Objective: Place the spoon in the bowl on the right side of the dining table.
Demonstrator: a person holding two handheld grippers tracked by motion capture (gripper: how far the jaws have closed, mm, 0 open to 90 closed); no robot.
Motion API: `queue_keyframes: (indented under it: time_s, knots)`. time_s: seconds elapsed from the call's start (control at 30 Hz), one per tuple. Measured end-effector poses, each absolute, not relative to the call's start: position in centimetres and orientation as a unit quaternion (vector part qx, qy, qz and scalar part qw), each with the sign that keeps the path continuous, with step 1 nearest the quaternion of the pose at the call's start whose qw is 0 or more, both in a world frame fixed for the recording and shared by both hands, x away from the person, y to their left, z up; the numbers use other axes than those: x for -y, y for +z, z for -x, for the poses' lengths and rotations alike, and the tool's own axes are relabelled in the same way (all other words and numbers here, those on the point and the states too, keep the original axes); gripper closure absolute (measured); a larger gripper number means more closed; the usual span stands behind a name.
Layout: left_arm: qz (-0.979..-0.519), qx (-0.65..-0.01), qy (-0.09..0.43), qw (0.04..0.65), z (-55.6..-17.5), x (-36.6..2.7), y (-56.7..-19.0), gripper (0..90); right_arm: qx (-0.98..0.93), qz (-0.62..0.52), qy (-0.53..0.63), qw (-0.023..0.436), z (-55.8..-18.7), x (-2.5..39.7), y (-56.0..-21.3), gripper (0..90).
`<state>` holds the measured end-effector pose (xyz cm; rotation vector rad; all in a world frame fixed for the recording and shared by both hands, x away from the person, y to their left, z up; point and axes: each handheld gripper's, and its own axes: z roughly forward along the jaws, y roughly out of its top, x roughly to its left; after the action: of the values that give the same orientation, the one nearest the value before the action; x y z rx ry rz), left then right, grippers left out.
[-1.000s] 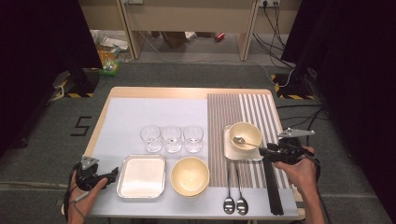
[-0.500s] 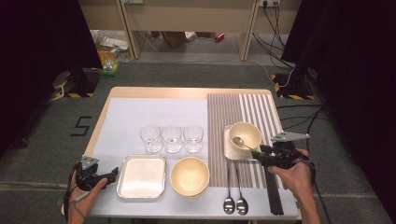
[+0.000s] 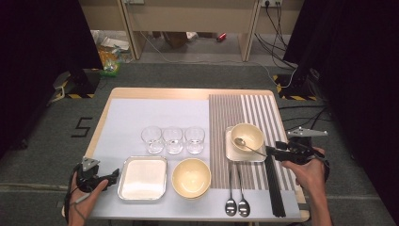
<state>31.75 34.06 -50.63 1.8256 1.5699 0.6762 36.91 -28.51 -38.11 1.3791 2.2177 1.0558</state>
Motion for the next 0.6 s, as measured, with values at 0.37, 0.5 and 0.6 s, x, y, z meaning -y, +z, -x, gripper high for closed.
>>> queue_keyframes:
  time_s: [0.37, 0.5, 0.6]
  knots:
    - [-0.693, -0.596, 0.257, 0.315, -31.7, -34.1, -50.6, 11.2, -0.798, -0.459, 0.361, 0.147, -36.3, 26.7, -39.4, 52.1]
    - [-0.693, -0.596, 0.256, 0.315, -31.8, -34.1, -50.6, 11.2, -0.802, -0.455, 0.359, 0.143, -36.2, 26.0, -39.5, 52.0]
    - [-0.693, -0.596, 0.256, 0.315, -31.8, -34.1, -50.6, 11.2, -0.801, -0.454, 0.363, 0.143, -36.3, 26.2, -39.4, 52.0]
